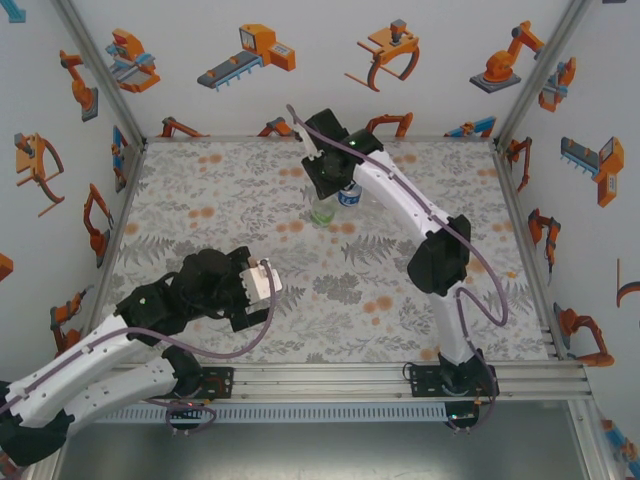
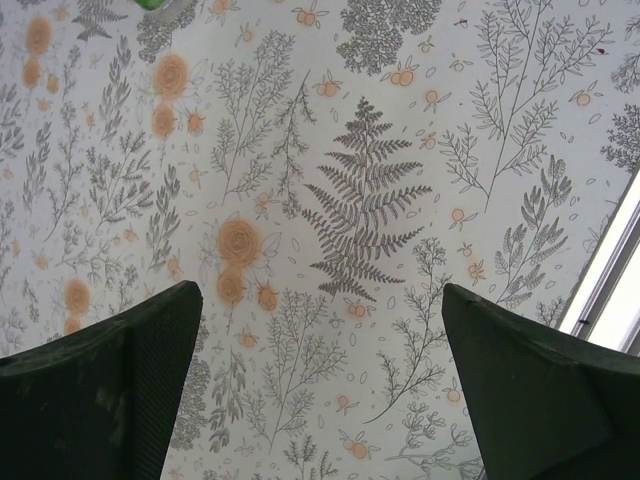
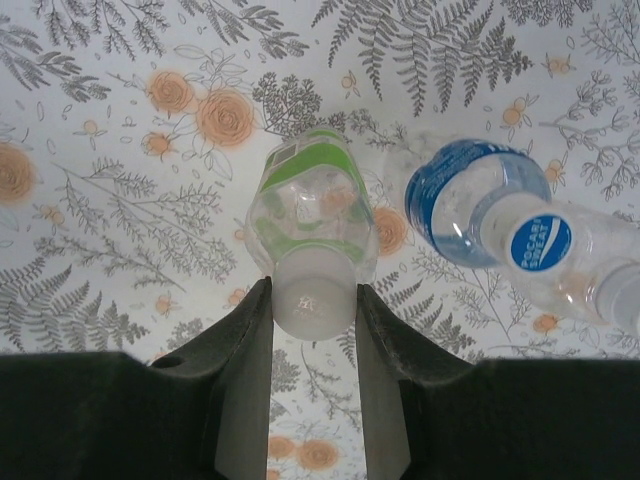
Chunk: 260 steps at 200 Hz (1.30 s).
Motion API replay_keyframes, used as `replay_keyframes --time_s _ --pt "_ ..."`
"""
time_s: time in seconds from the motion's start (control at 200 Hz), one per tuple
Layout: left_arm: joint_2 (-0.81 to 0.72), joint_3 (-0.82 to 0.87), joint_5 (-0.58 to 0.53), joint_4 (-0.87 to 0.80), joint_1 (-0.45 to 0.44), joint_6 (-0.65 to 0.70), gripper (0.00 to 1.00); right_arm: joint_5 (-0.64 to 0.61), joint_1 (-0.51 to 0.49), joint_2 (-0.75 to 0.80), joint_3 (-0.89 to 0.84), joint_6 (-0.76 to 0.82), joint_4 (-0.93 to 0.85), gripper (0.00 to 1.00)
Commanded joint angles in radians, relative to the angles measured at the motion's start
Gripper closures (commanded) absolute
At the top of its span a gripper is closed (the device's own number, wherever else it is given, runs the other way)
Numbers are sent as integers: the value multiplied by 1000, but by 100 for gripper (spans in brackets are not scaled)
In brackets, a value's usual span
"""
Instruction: Screw on the bottle caps
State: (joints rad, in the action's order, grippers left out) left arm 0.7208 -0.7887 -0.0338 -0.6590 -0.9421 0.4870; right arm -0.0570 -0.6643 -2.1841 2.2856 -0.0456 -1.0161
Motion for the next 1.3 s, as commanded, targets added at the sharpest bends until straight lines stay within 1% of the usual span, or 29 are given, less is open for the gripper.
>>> replay_keyframes --time_s 0.0,0.285,0.35,0.441,0.536,0.661,0.726,0.901,1.061,1.172,1.297 --pt "7 -1 -1 12 2 -15 3 -18 7 -40 82 31 -38 100" --pt "-4 1 -11 11 2 -13 3 -16 16 -101 131 43 -36 100" --pt "-9 3 -13 12 2 -13 3 -20 17 -109 133 44 -35 94" --pt "-15 5 -14 11 2 -12 3 -23 19 -120 136 45 -33 79" --pt "-12 4 -13 11 2 -11 3 -26 19 -130 145 46 -32 68" --pt "-10 5 -13 12 2 -12 3 -30 19 -137 162 46 -32 54" --pt "-9 6 -11 18 2 -12 3 -36 19 -137 171 47 -31 49" --pt "3 6 -7 20 2 -16 3 -54 19 -128 200 47 -29 45" --pt "3 8 -7 47 3 -39 3 -72 19 -70 184 48 -30 44" --pt "3 17 -24 94 3 -73 3 -99 20 9 108 46 -12 41" --pt "16 42 -79 181 5 -127 3 -133 29 137 -65 37 47 37"
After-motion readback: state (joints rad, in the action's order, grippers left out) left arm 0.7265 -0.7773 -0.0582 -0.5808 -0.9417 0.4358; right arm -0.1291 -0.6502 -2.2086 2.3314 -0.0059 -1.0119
